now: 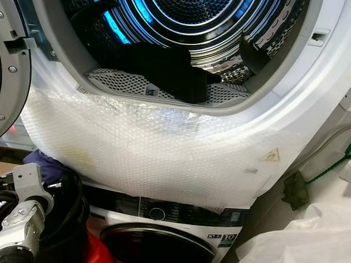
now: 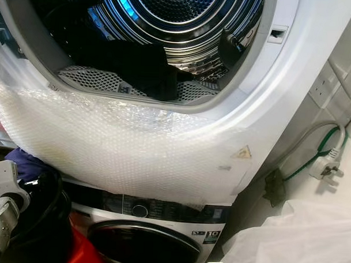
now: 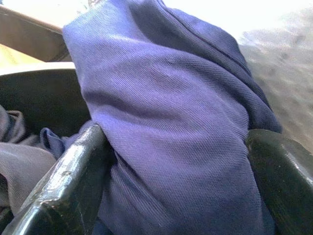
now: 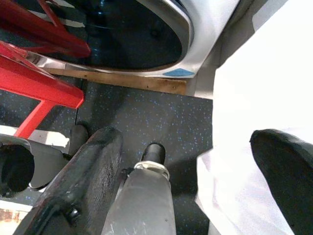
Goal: Clothes washing
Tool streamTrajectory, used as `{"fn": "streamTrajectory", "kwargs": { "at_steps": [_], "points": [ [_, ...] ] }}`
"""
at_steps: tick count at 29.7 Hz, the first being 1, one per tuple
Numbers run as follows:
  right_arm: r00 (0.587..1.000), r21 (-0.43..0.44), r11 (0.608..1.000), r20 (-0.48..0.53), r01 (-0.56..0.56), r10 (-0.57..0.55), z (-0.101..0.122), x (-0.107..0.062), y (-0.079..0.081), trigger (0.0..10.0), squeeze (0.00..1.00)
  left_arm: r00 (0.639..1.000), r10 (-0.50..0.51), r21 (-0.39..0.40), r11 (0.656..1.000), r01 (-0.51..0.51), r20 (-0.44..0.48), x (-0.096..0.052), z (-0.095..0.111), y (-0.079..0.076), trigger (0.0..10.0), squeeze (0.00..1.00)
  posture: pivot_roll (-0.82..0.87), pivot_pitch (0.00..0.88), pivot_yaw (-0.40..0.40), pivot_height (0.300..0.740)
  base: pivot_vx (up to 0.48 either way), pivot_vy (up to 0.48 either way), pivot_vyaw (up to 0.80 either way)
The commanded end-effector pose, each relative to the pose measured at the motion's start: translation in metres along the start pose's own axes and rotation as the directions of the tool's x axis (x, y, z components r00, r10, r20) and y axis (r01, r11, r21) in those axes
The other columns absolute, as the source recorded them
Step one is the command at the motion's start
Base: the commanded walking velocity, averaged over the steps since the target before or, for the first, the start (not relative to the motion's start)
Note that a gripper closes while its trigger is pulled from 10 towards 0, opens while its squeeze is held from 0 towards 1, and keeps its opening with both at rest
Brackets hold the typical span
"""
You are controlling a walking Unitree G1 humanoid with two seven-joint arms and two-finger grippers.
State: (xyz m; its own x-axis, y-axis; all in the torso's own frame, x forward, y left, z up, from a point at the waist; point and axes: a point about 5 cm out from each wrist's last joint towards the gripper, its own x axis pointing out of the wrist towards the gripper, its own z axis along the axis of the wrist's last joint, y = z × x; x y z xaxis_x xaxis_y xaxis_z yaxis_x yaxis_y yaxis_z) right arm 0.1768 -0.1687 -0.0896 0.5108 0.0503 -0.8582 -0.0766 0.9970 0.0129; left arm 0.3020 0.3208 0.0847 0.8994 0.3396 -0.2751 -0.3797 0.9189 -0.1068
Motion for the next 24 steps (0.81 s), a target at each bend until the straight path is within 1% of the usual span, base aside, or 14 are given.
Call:
{"fn": "streamTrajectory", "kwargs": {
  "at_steps": [1, 4, 7, 9, 12, 16, 17, 20, 21, 22, 24],
  "points": [
    [1.0, -0.01, 1.0, -0.01, 0.004, -0.004, -0.005, -0.001, -0.003, 10.0, 0.0, 0.999, 0.04, 0.012, 0.999, -0.04, 0.014, 0.003, 0.01, 0.007, 10.0, 0.0, 0.05, 0.042, -0.061, 0.74, 0.0, 0.0, 0.0],
    [1.0, -0.011, 1.0, -0.012, 0.004, -0.004, -0.007, -0.001, -0.004, 10.0, 0.0, 0.999, 0.047, 0.017, 0.999, -0.047, 0.017, 0.004, 0.012, 0.009, 10.0, 0.0, 0.04, 0.046, -0.066, 0.74, 0.0, 0.0, 0.0],
    [1.0, -0.013, 1.0, -0.014, 0.003, -0.003, -0.007, -0.002, -0.004, 10.0, 0.0, 0.997, 0.078, 0.013, 0.997, -0.078, 0.009, 0.005, 0.014, 0.015, 10.0, 0.0, 0.04, 0.051, -0.074, 0.74, 0.0, 0.0, 0.0],
    [1.0, -0.015, 1.0, -0.016, 0.004, -0.004, -0.008, -0.002, -0.006, 10.0, 0.0, 0.991, 0.128, 0.007, 0.992, -0.128, -0.029, 0.006, 0.012, 0.023, 10.0, 0.0, 0.03, 0.053, -0.083, 0.74, 0.0, 0.0, 0.0],
    [1.0, -0.02, 1.0, -0.017, 0.005, -0.005, -0.008, -0.002, -0.007, 10.0, 0.0, 0.986, 0.155, 0.008, 0.988, -0.155, -0.063, 0.006, 0.009, 0.027, 10.0, 0.0, 0.03, 0.054, -0.087, 0.74, 0.0, 0.0, 0.0],
    [1.0, -0.026, 1.0, -0.017, 0.008, -0.008, -0.008, -0.002, -0.009, 10.0, 0.0, 0.981, 0.177, 0.003, 0.984, -0.177, -0.084, 0.006, 0.007, 0.03, 10.0, 0.0, 0.02, 0.055, -0.096, 0.74, 0.0, 0.0, 0.0],
    [1.0, -0.031, 0.999, -0.015, 0.012, -0.013, -0.008, -0.003, -0.012, 10.0, 0.0, 0.977, 0.189, -0.02, 0.981, -0.192, -0.094, 0.007, 0.006, 0.03, 10.0, 0.0, 0.02, 0.057, -0.101, 0.74, 0.0, 0.0, 0.0],
    [1.0, -0.034, 0.999, -0.013, 0.015, -0.015, -0.007, -0.003, -0.014, 10.0, 0.0, 0.972, 0.218, -0.044, 0.974, -0.222, -0.093, 0.007, 0.005, 0.03, 10.0, 0.0, 0.01, 0.058, -0.109, 0.74, 0.0, 0.0, 0.0],
    [1.0, -0.035, 0.999, -0.013, 0.016, -0.016, -0.007, -0.003, -0.015, 10.0, 0.0, 0.971, 0.222, -0.047, 0.973, -0.227, -0.091, 0.008, 0.005, 0.03, 4.2, 0.0, 0.01, 0.058, -0.111, 0.74, 0.0, 0.0, 0.0],
    [1.0, -0.036, 0.999, -0.013, 0.017, -0.018, -0.007, -0.003, -0.015, 10.0, 0.0, 0.97, 0.227, -0.053, 0.971, -0.232, -0.088, 0.008, 0.005, 0.029, 0.0, 0.0, 0.02, 0.058, -0.111, 0.74, 0.0, 0.0, 0.0],
    [1.0, -0.037, 0.999, -0.014, 0.019, -0.019, -0.007, -0.003, -0.015, 10.0, 0.0, 0.97, 0.229, -0.057, 0.971, -0.234, -0.084, 0.008, 0.005, 0.028, 0.0, 0.0, 0.01, 0.058, -0.111, 0.74, 0.0, 0.0, 0.0]
  ]
}}
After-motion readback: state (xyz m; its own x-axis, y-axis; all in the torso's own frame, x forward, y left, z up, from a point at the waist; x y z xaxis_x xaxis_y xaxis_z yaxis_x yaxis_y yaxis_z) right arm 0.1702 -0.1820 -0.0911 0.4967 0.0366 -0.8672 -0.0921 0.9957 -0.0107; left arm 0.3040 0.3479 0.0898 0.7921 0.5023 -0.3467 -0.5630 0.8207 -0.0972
